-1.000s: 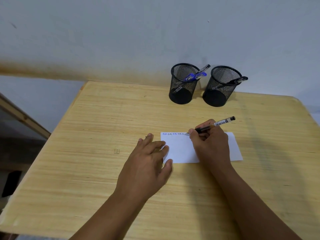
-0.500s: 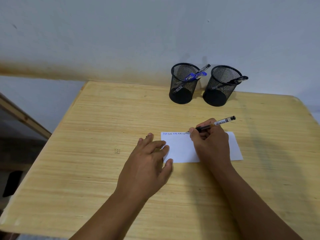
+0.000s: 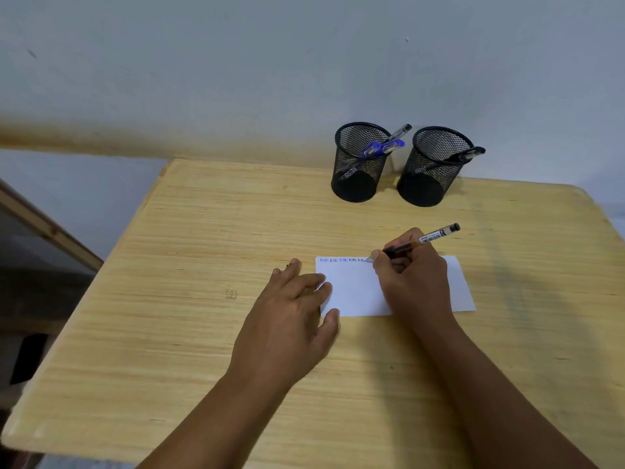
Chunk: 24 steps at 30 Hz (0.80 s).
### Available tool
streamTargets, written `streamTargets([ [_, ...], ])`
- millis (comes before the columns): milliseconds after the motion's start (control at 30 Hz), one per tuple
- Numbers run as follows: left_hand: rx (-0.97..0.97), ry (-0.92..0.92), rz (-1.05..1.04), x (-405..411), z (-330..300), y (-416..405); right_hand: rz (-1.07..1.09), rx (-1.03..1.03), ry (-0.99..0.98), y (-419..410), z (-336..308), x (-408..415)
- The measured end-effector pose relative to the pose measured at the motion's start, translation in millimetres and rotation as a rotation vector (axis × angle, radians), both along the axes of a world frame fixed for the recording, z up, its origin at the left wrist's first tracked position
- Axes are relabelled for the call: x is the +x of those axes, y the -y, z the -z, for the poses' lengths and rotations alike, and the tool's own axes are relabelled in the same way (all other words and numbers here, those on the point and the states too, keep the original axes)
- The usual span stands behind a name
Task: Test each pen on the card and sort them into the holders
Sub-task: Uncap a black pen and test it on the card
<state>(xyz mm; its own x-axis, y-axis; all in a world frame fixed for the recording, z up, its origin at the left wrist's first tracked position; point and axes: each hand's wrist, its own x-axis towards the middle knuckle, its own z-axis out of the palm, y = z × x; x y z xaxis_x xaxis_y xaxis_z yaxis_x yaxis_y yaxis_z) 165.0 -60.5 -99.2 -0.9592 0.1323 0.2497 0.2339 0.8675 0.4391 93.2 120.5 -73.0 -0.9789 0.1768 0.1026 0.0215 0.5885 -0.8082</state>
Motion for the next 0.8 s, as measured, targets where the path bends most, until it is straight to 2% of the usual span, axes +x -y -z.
streamTargets([
  [133,0.003,0.008,-0.002,0.1,0.5,0.4,-0.025,-0.012,-0.005,-2.7,-1.9,0.6],
  [267,0.045,0.007,0.002,1.1,0.5,0.0,0.008,-0.143,-0.017,-6.5,-4.3,1.0],
  [600,0.374,0.018,-0.021,6.2,-7.1,6.9,-0.076,-0.186,-0.154,-2.5,-4.8,16.2],
  [800,0.325,0.069,-0.014,7.5,-15.9,17.1,-0.087,-0.211,-0.177,-0.4,-13.6,26.3],
])
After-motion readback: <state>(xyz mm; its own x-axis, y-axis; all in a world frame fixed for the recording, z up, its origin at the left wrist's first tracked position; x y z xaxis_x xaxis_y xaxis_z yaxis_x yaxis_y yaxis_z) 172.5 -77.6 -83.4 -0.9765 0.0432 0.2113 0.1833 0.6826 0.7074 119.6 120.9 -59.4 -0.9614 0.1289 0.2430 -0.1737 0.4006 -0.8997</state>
